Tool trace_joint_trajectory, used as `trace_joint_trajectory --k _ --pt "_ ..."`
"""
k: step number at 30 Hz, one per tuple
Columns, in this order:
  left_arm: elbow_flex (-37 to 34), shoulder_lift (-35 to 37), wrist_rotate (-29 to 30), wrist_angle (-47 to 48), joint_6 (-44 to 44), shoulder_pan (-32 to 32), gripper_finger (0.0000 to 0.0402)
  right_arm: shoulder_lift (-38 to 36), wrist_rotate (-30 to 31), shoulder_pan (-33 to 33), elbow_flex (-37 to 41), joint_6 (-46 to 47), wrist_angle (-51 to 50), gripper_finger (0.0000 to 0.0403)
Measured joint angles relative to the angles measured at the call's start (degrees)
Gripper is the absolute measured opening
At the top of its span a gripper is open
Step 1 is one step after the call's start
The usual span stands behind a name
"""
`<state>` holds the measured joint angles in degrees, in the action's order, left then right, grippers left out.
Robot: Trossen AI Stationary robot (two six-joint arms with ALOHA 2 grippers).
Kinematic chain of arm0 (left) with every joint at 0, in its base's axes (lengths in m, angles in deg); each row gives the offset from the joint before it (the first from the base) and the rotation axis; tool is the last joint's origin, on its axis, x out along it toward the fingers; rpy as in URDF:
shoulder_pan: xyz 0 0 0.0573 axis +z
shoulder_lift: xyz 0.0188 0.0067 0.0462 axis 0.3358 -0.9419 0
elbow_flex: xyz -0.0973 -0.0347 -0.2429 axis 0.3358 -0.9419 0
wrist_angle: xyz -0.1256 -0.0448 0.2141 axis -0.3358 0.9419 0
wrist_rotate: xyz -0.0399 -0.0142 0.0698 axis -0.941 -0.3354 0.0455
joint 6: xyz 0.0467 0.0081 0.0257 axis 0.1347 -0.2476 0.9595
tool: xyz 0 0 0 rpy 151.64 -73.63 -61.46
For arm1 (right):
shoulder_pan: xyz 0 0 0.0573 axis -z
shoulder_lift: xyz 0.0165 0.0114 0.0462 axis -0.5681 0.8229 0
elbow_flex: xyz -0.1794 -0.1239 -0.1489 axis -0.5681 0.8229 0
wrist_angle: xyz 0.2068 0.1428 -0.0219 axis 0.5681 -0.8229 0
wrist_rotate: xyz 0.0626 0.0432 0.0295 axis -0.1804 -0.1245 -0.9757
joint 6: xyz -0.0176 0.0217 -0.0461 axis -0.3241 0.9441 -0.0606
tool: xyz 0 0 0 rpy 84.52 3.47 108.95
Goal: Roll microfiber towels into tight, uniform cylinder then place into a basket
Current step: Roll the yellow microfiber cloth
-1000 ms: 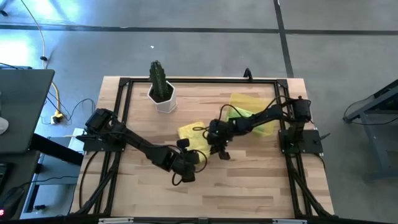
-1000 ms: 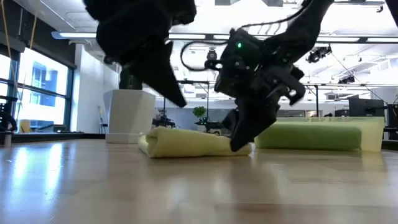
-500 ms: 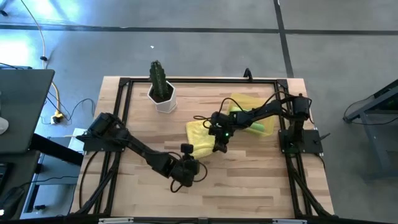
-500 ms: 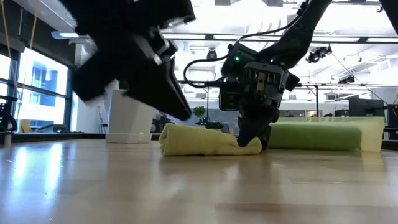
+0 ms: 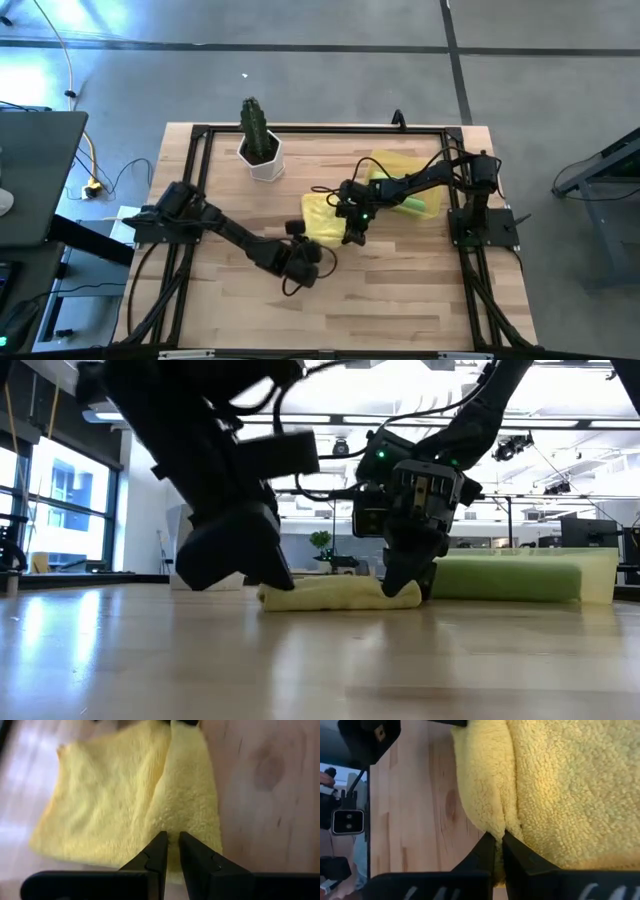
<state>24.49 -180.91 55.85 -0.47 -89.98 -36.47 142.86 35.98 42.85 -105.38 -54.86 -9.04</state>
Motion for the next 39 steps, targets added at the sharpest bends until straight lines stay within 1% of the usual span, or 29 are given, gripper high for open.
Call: trace_joint_trajectory --k 5,8,11,14,17,20,23,27,29,33,37,39 --pt "0.11 -0.33 -9.17 0.7 -2.69 2.52 0.0042 0.0 0.02 0.0 0.0 -1.25 0.1 0.0016" --pt "0.15 -0.22 -13.07 0.87 -4.71 3.56 0.0042 -0.04 0.02 -0.02 0.0 -1.44 0.09 0.0032" --pt "0.36 0.37 -13.57 0.55 -4.94 3.59 0.0042 -0.09 0.02 -0.02 -0.02 -1.51 -0.25 0.0041" --pt "1.31 1.54 -13.25 1.43 -3.94 2.43 0.0042 -0.11 0.37 -0.04 -0.09 -2.51 -0.79 0.0042" --pt "2.59 4.43 -12.78 1.09 -3.13 1.21 0.0042 -0.15 1.01 -0.04 -0.09 -2.51 -1.13 0.0042" --pt "2.72 5.25 -12.44 0.99 -4.28 0.59 0.0047 -0.19 1.34 -0.04 -0.11 -2.52 -1.22 0.0042" --pt "2.74 5.28 -14.2 0.44 -4.5 0.6 0.0066 -0.2 1.42 -0.04 -0.12 -2.53 -1.46 0.0043" --pt "2.74 4.68 -16.16 0.85 -2.62 0.47 0.0109 -0.2 1.49 -0.04 -0.13 -2.77 -1.54 0.0043" --pt "2.7 4.62 -15.61 1.65 -0.4 0.48 0.0131 -0.2 1.51 -0.04 -0.13 -2.76 -1.55 0.0043" --pt "2.73 4.0 -11.98 2.46 1.22 1.1 0.0168 -0.2 1.53 -0.04 -0.13 -2.75 -1.55 0.0043" --pt "2.72 2.51 -14.72 2.55 1.18 1.99 0.019 -0.2 1.57 -0.04 -0.12 -2.75 -1.55 0.0043" --pt "2.77 1.3 -15.1 1.74 1.23 2.01 0.0195 -0.2 1.58 -0.04 -0.11 -2.86 -1.56 0.0043"
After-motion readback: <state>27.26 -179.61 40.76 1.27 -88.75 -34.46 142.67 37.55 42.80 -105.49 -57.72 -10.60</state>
